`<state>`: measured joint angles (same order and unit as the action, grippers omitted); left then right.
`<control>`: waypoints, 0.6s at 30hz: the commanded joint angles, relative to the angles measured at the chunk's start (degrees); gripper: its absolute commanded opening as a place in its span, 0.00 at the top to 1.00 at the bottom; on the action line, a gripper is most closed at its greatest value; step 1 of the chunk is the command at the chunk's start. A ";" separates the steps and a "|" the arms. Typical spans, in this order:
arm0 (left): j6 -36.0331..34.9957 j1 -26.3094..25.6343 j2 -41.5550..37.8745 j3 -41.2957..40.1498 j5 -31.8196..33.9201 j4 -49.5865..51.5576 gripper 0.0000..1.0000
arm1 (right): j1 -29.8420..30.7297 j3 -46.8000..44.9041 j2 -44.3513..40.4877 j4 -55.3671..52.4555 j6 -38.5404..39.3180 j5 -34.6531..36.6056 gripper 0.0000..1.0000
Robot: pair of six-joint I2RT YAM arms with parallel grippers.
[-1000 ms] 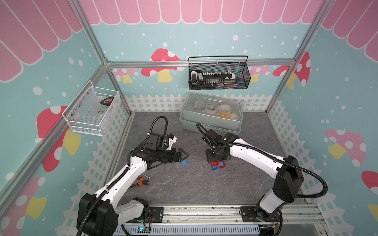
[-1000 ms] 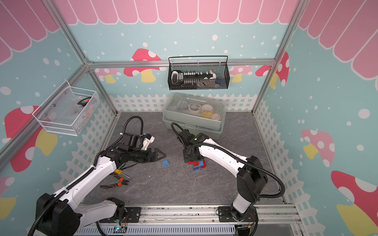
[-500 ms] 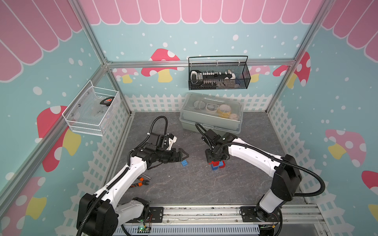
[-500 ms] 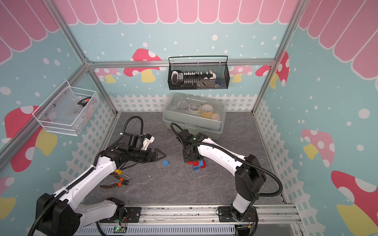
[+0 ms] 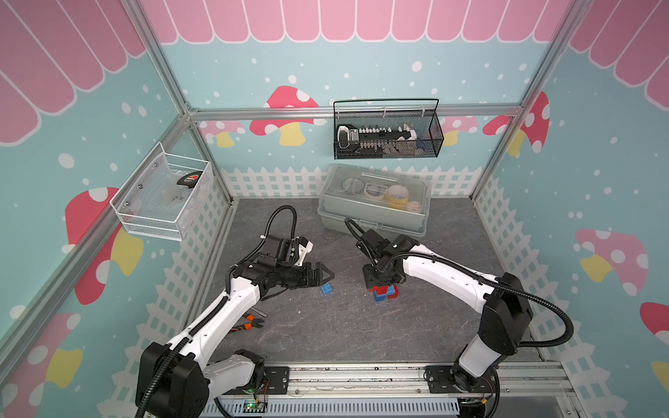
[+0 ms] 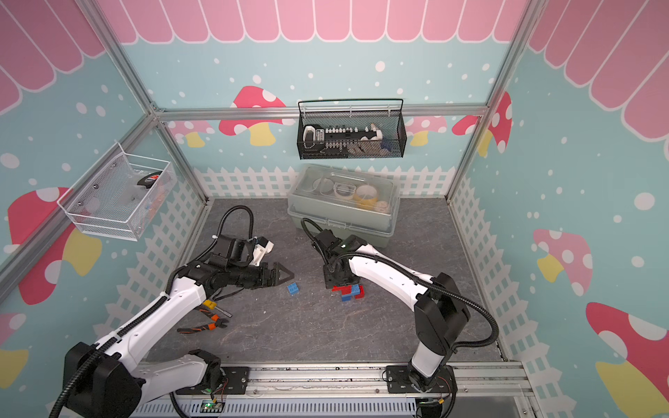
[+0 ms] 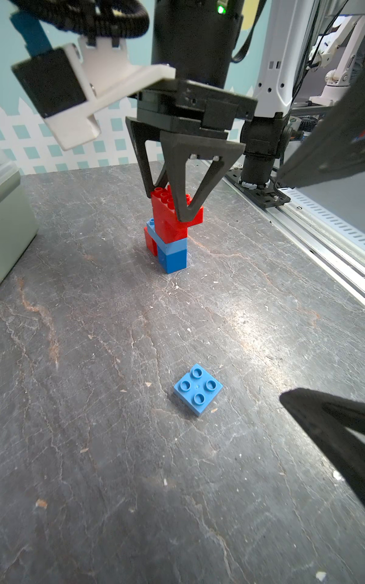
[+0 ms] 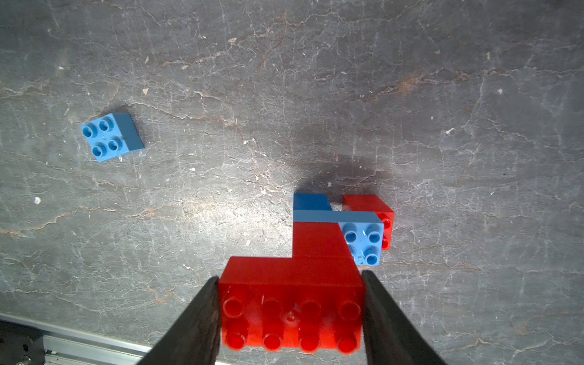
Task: Assemble a giraffe with lego
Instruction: Assemble the lego brick with the lego brick.
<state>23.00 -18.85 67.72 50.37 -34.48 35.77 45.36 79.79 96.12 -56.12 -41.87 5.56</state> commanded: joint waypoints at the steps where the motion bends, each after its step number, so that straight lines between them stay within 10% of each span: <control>1: -0.17 -0.16 -0.22 -0.27 0.64 0.44 0.01 | 0.25 -1.79 1.73 -0.97 0.03 -0.25 0.61; 18: -0.15 -0.18 -0.22 -0.36 0.71 0.34 0.01 | 0.25 -6.08 1.33 0.40 -0.23 -1.30 0.60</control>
<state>23.00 -18.85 67.72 50.37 -34.46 35.77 45.47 76.93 94.54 -52.97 -41.87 6.13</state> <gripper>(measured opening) 0.992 0.600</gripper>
